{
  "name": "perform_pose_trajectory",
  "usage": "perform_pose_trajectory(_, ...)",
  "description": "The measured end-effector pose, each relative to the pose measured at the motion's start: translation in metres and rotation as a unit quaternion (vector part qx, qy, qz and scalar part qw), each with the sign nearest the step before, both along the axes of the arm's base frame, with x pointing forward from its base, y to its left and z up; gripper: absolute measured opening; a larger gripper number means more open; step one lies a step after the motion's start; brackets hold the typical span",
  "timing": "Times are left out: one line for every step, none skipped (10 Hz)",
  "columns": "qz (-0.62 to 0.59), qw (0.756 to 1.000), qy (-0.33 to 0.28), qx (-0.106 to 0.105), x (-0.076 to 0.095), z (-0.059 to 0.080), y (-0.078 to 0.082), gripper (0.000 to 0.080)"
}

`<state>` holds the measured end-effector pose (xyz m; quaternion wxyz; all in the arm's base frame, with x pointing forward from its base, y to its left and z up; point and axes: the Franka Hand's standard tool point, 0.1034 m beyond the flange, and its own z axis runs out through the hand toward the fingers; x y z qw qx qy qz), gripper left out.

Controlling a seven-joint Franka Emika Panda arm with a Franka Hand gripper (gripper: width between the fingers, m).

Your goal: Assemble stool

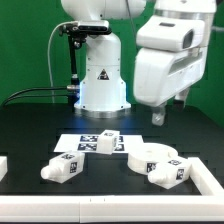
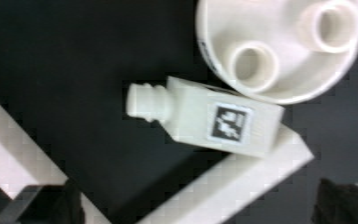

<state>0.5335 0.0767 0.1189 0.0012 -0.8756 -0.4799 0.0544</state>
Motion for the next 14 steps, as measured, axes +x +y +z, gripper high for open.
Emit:
perform_pose_trajectory(0.023,1.0,0.002,-0.012,0.003,0.006,0.007,0.0649)
perform_pose_trajectory(0.02,1.0,0.001,-0.01,0.003,0.004,0.006,0.0649)
perform_pose_trajectory(0.018,1.0,0.002,-0.01,0.003,0.003,0.003,0.0649)
perform_pose_trajectory(0.008,1.0,-0.01,-0.008,0.004,0.004,0.003,0.0649)
perform_pose_trajectory(-0.015,0.999,-0.034,-0.003,0.002,0.004,-0.001,0.0649)
perform_pose_trajectory(-0.065,0.997,-0.041,0.005,0.001,0.003,-0.002,0.0649)
perform_pose_trajectory(-0.124,0.991,-0.044,0.021,0.005,0.004,0.0,0.0649)
perform_pose_trajectory(-0.162,0.985,-0.04,0.031,0.005,0.002,0.0,0.0649)
perform_pose_trajectory(-0.157,0.986,-0.039,0.031,0.005,0.001,-0.001,0.0649)
perform_pose_trajectory(-0.156,0.986,-0.039,0.031,0.005,0.001,0.0,0.0649)
perform_pose_trajectory(-0.156,0.986,-0.039,0.031,0.005,0.001,-0.001,0.0649)
perform_pose_trajectory(-0.158,0.986,-0.037,0.03,0.004,-0.001,-0.001,0.0649)
perform_pose_trajectory(-0.197,0.98,-0.034,0.024,0.004,-0.006,-0.001,0.0649)
perform_pose_trajectory(-0.241,0.97,-0.035,0.018,0.008,-0.012,0.007,0.0649)
